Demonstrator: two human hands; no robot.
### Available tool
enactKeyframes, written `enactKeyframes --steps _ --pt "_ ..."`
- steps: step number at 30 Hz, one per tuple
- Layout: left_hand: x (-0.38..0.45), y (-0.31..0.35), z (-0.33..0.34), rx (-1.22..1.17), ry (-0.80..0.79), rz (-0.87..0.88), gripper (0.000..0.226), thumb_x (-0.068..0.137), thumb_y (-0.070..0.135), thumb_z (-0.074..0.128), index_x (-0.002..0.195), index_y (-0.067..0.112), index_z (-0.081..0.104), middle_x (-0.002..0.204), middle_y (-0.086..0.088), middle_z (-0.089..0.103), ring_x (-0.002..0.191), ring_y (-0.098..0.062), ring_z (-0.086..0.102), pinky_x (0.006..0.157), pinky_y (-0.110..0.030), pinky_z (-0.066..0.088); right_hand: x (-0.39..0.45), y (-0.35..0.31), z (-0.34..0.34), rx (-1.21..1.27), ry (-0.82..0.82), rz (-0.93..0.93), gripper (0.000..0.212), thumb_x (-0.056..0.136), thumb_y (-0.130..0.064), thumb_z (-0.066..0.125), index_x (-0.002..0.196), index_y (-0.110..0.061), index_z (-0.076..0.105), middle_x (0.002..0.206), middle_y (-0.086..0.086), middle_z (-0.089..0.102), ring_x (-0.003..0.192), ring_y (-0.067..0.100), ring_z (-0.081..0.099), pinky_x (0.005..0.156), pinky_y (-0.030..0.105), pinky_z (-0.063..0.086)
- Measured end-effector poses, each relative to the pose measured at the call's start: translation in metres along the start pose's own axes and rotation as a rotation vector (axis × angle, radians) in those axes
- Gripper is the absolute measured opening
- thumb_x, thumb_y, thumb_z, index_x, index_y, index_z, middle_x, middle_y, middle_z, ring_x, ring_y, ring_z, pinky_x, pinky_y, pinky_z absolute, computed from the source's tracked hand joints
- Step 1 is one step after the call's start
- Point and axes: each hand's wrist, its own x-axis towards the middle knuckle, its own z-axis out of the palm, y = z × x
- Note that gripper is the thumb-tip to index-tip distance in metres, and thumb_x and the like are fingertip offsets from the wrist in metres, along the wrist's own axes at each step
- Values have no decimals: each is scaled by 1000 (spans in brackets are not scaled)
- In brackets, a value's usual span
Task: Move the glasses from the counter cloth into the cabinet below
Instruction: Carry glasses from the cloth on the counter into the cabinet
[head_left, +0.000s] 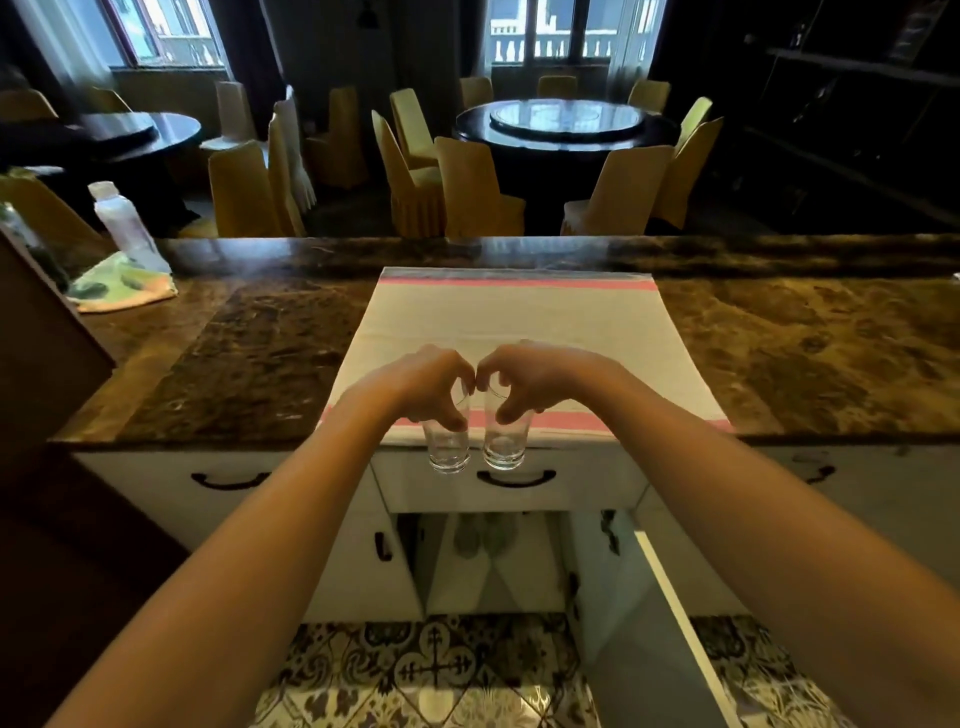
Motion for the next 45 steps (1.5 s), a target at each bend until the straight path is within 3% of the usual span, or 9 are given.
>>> enactKeyframes --steps 7,11,23,26,29,36,39,42,45 --pt "-31 -19 59 -3 -3 30 52 77 20 82 126 21 62 119 -1 65 102 -18 61 86 -29 48 -10 -6 81 -27 -24 49 55 80 -16 76 131 -24 57 123 0 60 106 22 57 89 39 49" --pt "-35 -33 107 -35 -44 -4 55 79 21 80 129 24 59 122 1 62 107 -20 61 93 -39 53 -15 1 126 -8 -29 71 58 81 -18 74 134 -27 53 127 1 56 106 21 56 87 37 50" --pt "2 -55 222 -102 -129 -174 45 81 17 71 122 27 58 106 -1 62 84 -18 63 69 -33 57 12 68 231 31 -90 122 51 88 -20 67 134 -31 50 129 7 49 109 31 56 87 43 52" --pt "17 -71 256 -105 -116 -186 40 83 17 71 122 22 62 119 -6 60 99 -26 62 76 -33 52 25 87 265 49 -83 132 54 89 -20 66 139 -27 47 131 11 46 118 37 53 93 45 49" --pt "39 -92 296 -73 -142 -180 51 82 22 74 131 22 58 127 -9 57 109 -29 60 84 -37 53 49 112 308 67 -101 162 56 88 -20 66 140 -27 45 128 12 46 118 38 52 94 46 49" --pt "108 -154 419 -73 -263 -267 45 86 33 69 127 19 58 122 -10 62 106 -30 62 89 -43 54 126 175 414 105 -149 205 48 93 -21 60 139 -19 48 133 15 56 111 31 57 82 36 48" --pt "139 -189 480 -121 -302 -281 51 85 37 69 132 21 55 132 -9 57 114 -29 58 92 -38 52 159 207 463 160 -126 193 58 90 -22 64 143 -30 44 141 10 45 119 31 52 94 35 47" --pt "168 -222 536 -117 -269 -255 58 87 32 71 140 26 48 142 -8 45 127 -31 47 98 -37 45 189 237 514 170 -78 145 50 92 -19 63 139 -25 49 132 11 51 115 30 54 89 33 47" --pt "193 -253 589 -119 -200 -217 49 82 32 73 128 29 55 126 -3 52 114 -27 55 82 -30 46 215 266 566 186 -5 110 32 89 -16 63 121 -23 59 112 5 55 100 25 57 76 32 47"
